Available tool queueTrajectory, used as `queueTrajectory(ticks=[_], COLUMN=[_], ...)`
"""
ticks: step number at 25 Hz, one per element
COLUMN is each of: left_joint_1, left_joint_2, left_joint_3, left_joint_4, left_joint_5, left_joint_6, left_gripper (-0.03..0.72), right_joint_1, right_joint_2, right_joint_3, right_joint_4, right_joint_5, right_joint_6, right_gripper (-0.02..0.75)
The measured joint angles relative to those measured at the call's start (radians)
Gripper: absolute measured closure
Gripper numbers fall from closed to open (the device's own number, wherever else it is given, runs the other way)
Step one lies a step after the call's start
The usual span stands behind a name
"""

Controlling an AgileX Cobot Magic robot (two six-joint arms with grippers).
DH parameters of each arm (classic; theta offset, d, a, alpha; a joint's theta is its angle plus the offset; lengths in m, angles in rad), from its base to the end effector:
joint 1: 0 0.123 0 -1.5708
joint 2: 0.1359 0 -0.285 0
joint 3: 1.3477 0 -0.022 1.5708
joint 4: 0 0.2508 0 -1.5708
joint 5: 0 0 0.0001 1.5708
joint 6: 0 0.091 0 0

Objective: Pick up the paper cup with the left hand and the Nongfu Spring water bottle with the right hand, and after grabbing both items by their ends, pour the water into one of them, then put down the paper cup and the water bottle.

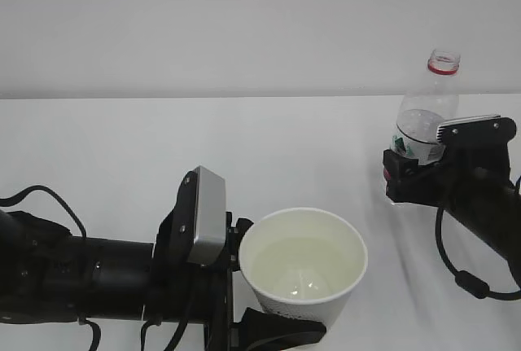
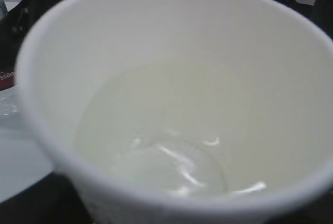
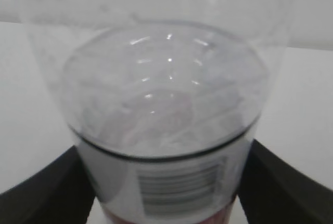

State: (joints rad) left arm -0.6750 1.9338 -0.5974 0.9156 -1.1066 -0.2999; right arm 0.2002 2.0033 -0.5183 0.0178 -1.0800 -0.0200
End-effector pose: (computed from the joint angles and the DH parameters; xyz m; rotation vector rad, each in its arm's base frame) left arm 0.1911 -0.2356 0.1192 1.3105 1.4651 -1.0545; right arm 0.2989 0.0592 0.0914 -0.1891 1.8807 0.1140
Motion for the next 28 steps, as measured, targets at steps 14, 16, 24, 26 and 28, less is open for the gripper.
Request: queueTrajectory(ticks=[14,16,24,26,28], left_joint_1=[0.0,0.0,0.0,0.0,0.0], left_joint_2=[0.0,0.0,0.0,0.0,0.0], left_joint_3=[0.0,0.0,0.0,0.0,0.0], left_joint_4=[0.0,0.0,0.0,0.0,-0.002], left_joint_5=[0.0,0.0,0.0,0.0,0.0], left_joint_6=[0.0,0.0,0.0,0.0,0.0], left_gripper=[0.126,0.126,0.126,0.126,0.126], right_joint_1=[0.0,0.0,0.0,0.0,0.0], right_joint_2=[-0.074,-0.086,-0.147,-0.165,-0.185], right_joint_3=[0.07,0.084,0.139,0.154,0.168], right_joint_4=[0.0,0.0,0.0,0.0,0.0], right_joint_5=[-0.012,-0.012,-0.012,-0.012,-0.012], right_joint_6=[0.02,0.02,0.027,0.027,0.027], right_gripper=[0.149,0.149,0.149,0.149,0.149])
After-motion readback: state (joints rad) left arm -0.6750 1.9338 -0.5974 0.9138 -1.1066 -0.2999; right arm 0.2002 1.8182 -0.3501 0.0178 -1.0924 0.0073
